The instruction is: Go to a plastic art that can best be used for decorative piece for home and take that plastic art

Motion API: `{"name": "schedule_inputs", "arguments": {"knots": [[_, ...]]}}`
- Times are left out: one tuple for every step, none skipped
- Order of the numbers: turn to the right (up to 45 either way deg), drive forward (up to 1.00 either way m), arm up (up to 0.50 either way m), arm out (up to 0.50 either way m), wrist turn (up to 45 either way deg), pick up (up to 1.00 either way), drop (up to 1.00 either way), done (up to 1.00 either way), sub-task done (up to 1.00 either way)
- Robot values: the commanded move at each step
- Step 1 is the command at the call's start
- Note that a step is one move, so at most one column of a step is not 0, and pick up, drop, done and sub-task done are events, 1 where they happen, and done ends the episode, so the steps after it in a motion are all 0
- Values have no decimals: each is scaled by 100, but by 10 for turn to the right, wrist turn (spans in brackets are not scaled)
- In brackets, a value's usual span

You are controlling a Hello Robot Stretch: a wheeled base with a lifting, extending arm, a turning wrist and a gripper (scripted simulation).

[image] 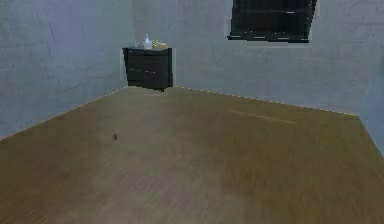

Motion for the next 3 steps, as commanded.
{"name": "schedule_inputs", "arguments": {"knots": [[0, 100, 0, 0, 0, 0, 0, 0, 0], [-30, 0, 0, 0, 0, 0, 0, 0, 0], [0, 100, 0, 0, 0, 0, 0, 0, 0]]}}
